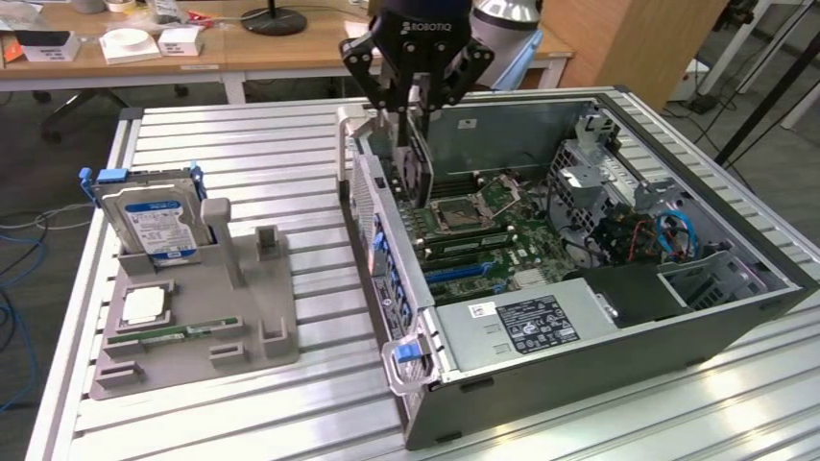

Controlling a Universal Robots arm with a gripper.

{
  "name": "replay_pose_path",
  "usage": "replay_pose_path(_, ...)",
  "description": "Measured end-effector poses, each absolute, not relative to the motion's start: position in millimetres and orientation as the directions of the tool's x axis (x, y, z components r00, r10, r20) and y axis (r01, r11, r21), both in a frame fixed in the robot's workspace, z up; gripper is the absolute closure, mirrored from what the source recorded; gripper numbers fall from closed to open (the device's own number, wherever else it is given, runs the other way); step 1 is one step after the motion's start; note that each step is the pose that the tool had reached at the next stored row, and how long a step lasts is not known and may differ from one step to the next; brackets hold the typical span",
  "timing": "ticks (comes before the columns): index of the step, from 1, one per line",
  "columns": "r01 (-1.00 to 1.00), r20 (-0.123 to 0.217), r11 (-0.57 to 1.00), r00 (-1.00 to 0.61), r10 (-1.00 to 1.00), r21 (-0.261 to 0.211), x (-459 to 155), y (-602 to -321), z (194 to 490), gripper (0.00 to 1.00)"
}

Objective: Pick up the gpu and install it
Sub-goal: 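Pick up the gpu and move the gpu toward the slot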

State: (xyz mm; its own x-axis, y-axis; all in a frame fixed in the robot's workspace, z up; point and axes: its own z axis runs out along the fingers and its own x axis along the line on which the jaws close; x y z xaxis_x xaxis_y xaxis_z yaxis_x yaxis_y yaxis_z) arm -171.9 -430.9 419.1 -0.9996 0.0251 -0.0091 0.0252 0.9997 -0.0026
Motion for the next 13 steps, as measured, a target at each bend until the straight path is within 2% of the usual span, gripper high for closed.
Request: replay_pose_path(13, 0.025, -0.007, 1.000, -1.000, 0.025, -0.003, -143.4, -430.9, 419.2, 0.74)
